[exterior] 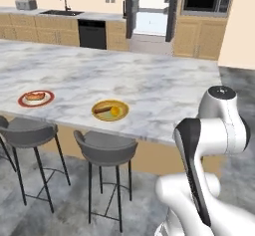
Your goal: Pick up the mango and orange from the fridge and place one fruit on each plate on the dining counter.
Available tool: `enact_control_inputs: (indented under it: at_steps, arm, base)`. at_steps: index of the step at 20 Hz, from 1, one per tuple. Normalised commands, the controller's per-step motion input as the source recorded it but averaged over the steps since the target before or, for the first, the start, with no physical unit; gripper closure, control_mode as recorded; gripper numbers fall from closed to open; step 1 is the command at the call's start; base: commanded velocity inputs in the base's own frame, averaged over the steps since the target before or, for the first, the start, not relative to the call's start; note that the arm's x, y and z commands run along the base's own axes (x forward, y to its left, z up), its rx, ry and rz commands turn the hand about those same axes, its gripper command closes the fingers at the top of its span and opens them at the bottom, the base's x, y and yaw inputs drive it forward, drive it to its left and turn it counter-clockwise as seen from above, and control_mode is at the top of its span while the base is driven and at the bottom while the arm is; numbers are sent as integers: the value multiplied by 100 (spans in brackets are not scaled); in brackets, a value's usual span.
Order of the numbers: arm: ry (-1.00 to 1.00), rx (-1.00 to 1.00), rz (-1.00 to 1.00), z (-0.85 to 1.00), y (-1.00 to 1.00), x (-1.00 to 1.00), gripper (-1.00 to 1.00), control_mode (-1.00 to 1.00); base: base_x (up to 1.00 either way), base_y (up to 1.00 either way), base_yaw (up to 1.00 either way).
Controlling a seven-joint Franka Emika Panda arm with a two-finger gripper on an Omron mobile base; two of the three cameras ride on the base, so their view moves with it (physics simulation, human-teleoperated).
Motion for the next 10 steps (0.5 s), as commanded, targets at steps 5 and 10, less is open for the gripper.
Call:
enact_control_inputs:
  at_steps: [5,10]
  arm:
    - [0,0,0,0,0,0,-100,100]
    - [0,0,0,0,0,0,-100,100]
  base:
    - [-6,-100,44]
    - [-30,-100,23]
